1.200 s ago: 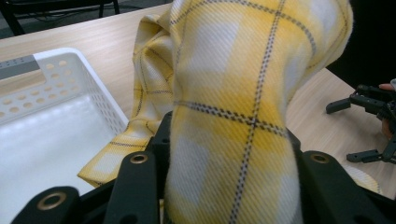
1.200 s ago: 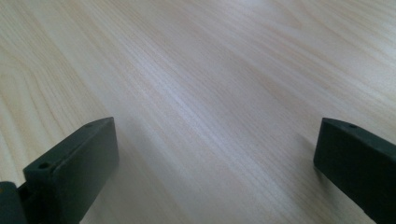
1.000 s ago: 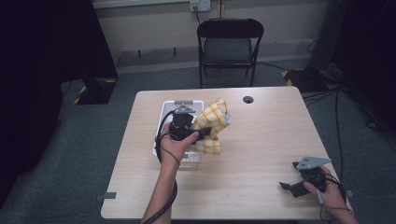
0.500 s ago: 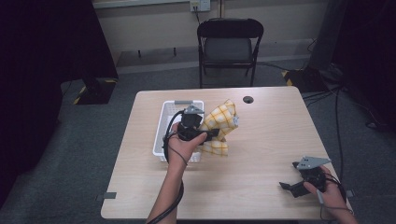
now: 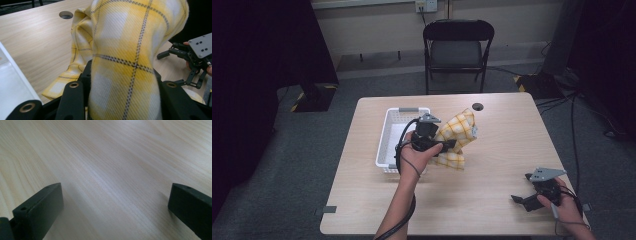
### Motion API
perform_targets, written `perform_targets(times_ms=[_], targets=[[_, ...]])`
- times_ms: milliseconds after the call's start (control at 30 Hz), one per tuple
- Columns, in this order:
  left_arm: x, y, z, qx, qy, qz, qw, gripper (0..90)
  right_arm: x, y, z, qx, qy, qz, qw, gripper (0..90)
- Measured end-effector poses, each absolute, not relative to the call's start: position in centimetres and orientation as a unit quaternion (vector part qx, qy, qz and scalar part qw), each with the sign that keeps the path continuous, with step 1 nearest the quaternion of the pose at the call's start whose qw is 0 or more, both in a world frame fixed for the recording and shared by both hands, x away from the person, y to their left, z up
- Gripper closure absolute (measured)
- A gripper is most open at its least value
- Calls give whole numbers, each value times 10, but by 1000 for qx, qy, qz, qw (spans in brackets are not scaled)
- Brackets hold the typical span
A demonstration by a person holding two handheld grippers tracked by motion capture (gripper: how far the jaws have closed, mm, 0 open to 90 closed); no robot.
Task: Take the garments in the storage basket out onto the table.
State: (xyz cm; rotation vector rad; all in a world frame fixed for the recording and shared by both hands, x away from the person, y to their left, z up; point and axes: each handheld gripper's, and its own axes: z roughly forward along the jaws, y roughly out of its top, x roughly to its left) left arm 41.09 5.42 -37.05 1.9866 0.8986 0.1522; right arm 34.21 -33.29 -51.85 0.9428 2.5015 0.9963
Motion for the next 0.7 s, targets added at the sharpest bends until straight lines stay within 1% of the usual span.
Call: perform_targets(times_ms=[700], targets=[[411, 26, -380, 817, 350, 39, 457, 567, 342, -333, -519, 327, 868, 345, 144, 0]])
